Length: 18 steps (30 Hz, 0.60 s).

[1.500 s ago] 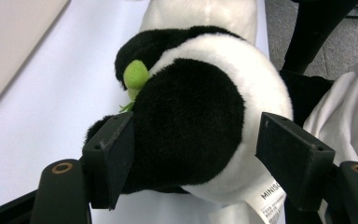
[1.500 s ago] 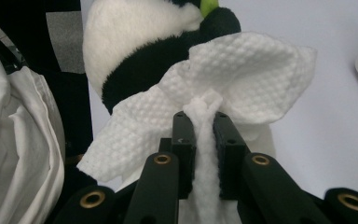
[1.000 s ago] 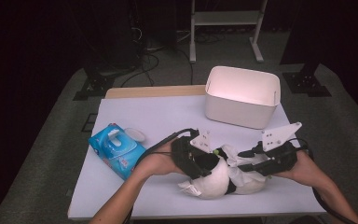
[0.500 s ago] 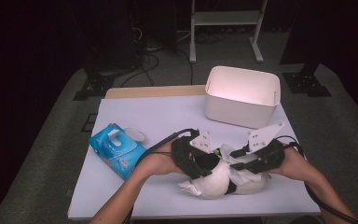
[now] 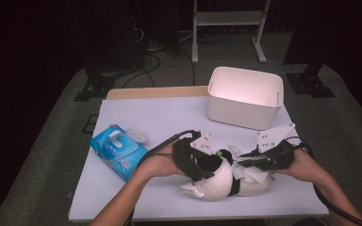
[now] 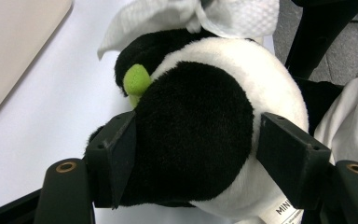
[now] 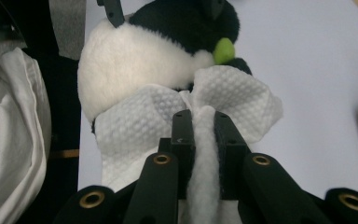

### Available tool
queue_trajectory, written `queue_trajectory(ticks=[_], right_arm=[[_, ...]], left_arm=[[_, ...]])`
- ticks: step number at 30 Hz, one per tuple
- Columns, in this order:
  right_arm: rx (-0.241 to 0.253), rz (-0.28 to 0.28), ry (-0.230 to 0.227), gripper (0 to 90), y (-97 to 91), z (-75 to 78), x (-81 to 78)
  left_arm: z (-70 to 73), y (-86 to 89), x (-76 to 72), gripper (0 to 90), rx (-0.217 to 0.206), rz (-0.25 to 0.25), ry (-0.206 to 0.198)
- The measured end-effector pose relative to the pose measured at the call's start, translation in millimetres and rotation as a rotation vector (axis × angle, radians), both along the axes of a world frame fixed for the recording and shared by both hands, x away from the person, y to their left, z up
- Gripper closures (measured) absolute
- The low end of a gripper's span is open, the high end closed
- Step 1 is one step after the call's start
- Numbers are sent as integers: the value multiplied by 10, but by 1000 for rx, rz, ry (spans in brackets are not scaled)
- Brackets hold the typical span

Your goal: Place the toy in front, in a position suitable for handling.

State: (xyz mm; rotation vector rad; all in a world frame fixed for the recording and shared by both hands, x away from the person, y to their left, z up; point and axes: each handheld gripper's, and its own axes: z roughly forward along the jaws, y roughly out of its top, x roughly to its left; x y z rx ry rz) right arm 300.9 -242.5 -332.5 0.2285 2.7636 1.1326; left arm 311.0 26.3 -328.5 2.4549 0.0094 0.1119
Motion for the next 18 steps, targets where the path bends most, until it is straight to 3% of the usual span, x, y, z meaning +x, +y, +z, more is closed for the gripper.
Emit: queue_trajectory(ticks=[8, 18], right_arm=[[72, -108, 32, 802, -431, -58, -21], [142, -175, 74, 802, -776, -204, -100]], left_arm=[[-22, 28, 57, 293, -29, 2, 19], [-12, 13, 62, 293, -22, -4, 12]])
